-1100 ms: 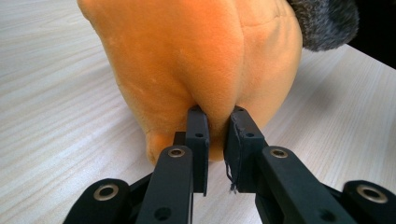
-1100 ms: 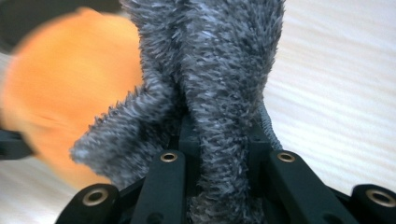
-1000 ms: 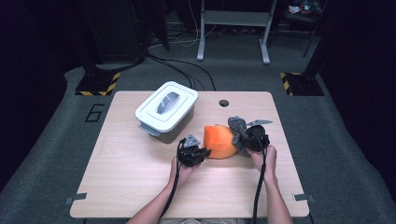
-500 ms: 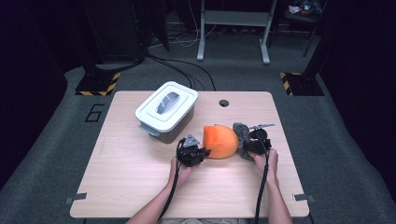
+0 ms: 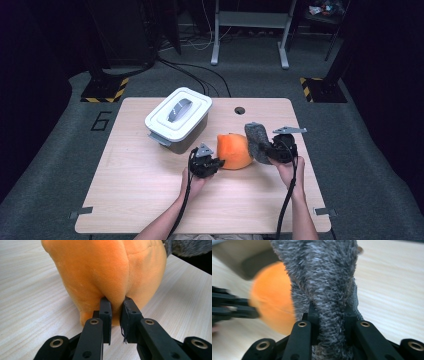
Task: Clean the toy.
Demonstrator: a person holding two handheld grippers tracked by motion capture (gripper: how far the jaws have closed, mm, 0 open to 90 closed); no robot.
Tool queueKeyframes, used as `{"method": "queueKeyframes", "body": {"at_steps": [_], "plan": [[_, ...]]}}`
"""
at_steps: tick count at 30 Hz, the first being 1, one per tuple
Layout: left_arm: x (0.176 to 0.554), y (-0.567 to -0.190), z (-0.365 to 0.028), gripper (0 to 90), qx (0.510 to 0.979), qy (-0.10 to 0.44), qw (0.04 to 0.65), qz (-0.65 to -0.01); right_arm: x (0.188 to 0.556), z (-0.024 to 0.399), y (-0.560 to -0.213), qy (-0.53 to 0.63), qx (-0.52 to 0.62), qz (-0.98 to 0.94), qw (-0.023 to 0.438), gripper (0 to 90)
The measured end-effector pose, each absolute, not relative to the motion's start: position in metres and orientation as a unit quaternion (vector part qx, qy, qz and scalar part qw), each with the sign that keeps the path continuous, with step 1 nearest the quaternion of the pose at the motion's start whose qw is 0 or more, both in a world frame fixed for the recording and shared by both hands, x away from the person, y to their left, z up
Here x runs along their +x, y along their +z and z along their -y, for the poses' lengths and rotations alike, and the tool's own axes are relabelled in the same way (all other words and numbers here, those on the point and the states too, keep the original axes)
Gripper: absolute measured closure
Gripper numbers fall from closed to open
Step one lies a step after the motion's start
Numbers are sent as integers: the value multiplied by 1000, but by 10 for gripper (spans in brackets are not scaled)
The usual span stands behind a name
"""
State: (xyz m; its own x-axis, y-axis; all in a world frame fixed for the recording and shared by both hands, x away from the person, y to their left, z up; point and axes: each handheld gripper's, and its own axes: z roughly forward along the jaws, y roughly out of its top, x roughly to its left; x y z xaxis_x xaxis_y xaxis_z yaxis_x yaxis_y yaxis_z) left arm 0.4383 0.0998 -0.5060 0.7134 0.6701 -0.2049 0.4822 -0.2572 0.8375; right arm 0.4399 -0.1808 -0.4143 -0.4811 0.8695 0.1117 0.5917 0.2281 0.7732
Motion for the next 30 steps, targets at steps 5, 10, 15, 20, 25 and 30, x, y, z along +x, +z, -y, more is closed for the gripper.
{"method": "queueKeyframes", "body": {"at_steps": [5,10,15,20,25,30], "plan": [[439,-506,-100,794,787,97,488,-364,442,162,-412,394,456,-780,172,749],[440,-505,-101,778,787,97,490,-363,455,147,-428,351,472,-788,182,750],[441,-502,-102,667,789,105,495,-347,460,148,-433,345,478,-785,189,752],[444,-500,-106,475,791,134,485,-348,463,149,-434,341,476,-787,195,752],[445,-505,-98,399,808,148,466,-330,466,149,-435,341,481,-783,198,752],[445,-506,-92,583,810,164,460,-324,466,151,-435,345,484,-780,196,752]]}}
